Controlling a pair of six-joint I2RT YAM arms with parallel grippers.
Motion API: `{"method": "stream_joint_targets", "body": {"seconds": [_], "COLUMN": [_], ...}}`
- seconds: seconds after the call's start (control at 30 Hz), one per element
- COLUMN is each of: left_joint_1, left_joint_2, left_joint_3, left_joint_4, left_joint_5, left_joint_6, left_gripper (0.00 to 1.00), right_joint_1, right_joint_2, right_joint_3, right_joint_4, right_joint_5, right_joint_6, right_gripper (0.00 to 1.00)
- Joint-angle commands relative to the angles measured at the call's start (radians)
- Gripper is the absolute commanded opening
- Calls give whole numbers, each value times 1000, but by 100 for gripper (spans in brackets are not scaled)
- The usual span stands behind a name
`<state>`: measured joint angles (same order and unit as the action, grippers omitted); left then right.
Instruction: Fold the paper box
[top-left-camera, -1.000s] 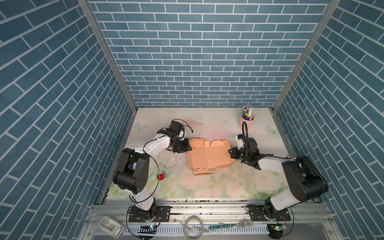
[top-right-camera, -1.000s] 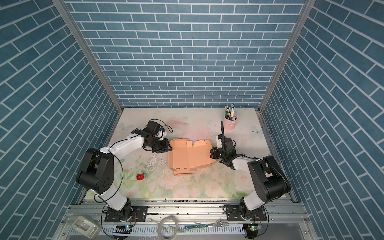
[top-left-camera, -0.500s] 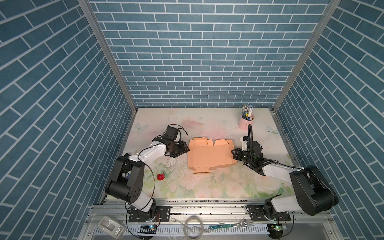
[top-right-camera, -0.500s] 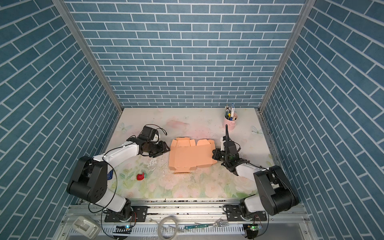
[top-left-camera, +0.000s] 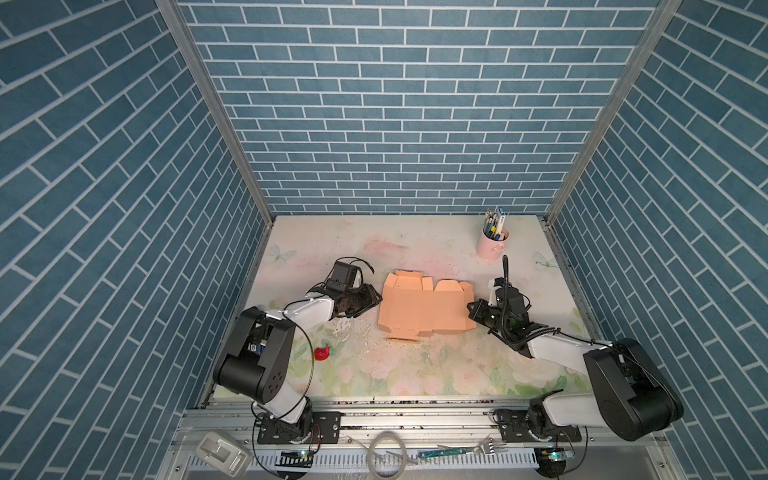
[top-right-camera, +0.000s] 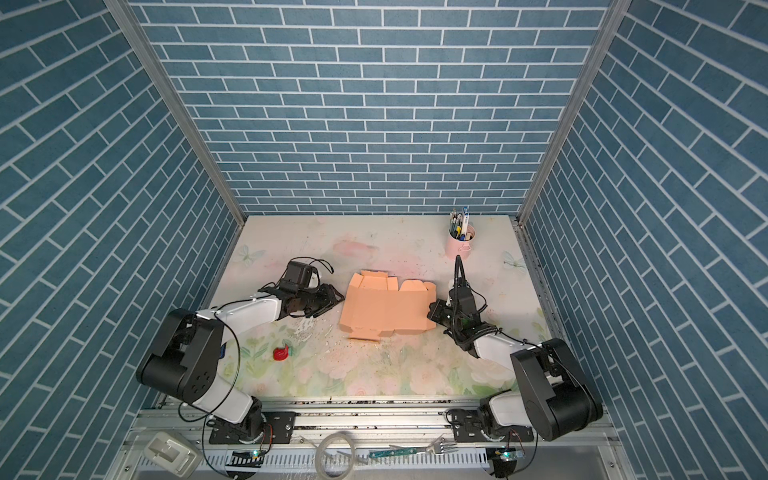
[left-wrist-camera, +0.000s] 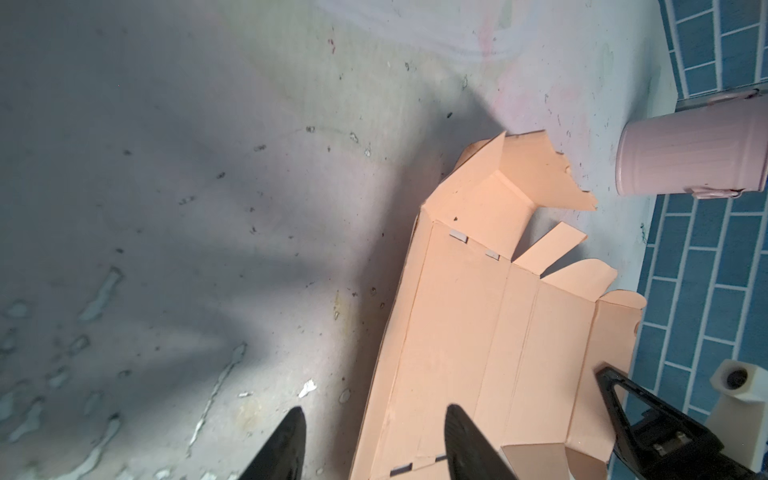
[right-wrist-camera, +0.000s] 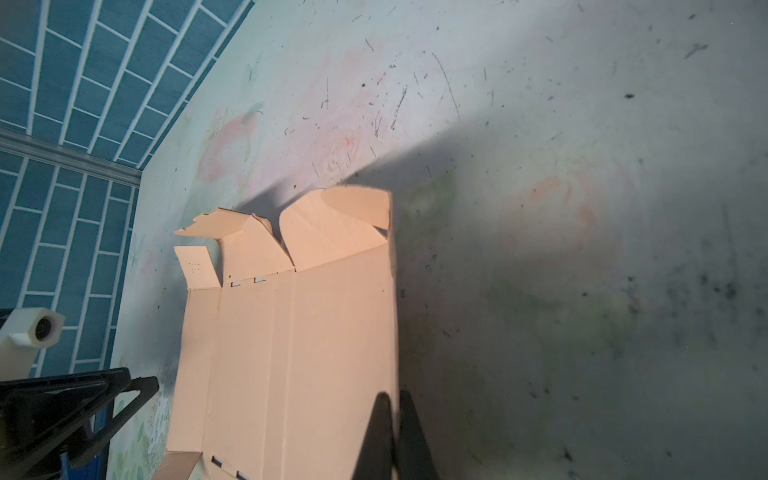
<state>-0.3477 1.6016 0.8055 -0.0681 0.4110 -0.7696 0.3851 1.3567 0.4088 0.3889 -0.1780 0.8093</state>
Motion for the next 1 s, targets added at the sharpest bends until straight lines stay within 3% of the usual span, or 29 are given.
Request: {"method": "stream_joint_targets", "body": {"seconds": [0.0, 0.57, 0.97], "left_joint_1": [-19, -80, -99], "left_joint_2": [46, 168, 160], "left_joint_3": [15, 118, 104], "left_joint_4": [41, 42, 56], "left_joint_5": [12, -38, -60], "left_joint_6": [14, 85, 108], "left_gripper": [50, 22, 20], "right_joint_1": [2, 5, 6], "right_joint_2": [-18, -37, -56], "right_joint_3": [-7, 2, -9], "right_joint_4": [19, 28, 38], "right_joint_5": [20, 15, 3], "right_joint_6": [47, 81, 106], "right_gripper": [0, 0, 0]}}
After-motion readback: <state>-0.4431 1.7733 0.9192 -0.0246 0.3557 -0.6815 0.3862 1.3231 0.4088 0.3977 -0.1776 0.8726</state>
